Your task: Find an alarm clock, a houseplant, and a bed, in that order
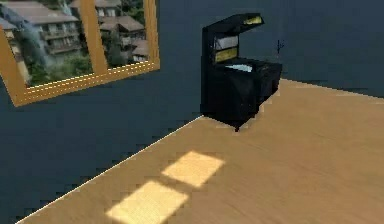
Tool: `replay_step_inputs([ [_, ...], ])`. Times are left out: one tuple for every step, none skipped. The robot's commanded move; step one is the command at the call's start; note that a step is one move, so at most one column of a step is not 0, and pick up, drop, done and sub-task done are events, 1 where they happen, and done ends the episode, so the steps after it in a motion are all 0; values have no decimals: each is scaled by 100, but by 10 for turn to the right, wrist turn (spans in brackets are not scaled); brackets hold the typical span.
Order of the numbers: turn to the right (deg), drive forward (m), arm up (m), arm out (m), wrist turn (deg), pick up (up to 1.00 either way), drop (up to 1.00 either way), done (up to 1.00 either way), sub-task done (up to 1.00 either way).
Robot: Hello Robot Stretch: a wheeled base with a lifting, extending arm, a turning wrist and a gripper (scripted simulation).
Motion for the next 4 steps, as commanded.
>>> replay_step_inputs([
  [270,0,0,0,0,0,0,0,0],
  [0,85,0,0,0,0,0,0,0],
  [330,0,0,0,0,0,0,0,0],
  [0,90,0,0,0,0,0,0,0],
])
